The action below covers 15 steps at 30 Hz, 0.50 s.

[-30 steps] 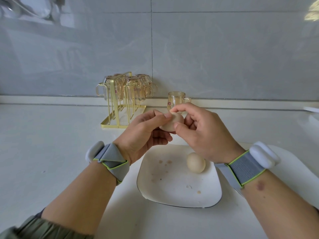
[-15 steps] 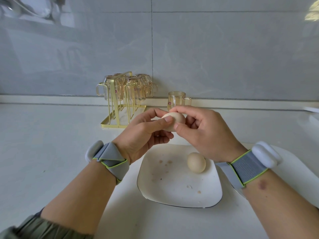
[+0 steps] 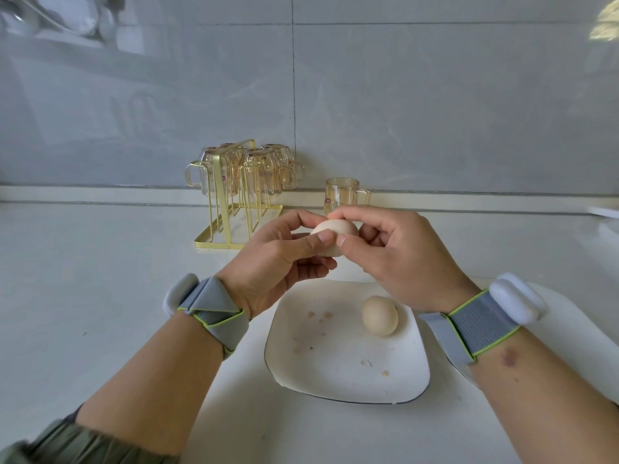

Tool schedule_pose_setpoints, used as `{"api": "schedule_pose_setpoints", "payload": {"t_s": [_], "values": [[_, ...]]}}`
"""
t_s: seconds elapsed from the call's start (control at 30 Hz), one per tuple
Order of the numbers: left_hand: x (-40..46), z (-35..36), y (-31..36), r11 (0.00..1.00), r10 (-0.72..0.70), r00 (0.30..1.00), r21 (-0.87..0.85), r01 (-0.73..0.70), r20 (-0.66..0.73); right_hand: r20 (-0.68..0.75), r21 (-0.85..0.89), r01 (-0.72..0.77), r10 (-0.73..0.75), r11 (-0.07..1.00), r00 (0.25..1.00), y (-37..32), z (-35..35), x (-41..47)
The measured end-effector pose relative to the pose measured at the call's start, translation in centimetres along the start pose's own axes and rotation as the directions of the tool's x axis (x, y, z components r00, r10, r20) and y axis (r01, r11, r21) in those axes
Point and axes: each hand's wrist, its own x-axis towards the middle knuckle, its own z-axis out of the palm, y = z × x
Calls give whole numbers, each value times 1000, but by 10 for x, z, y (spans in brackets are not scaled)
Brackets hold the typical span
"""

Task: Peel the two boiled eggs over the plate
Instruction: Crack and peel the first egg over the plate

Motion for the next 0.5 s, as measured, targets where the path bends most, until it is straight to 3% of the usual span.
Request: {"api": "schedule_pose_setpoints", "payload": {"t_s": [0.5], "values": [[-1,0,0,1000,9,1000,-2,-9,-11,-31,-38,-48,47,998,998,4,0,-1]]}}
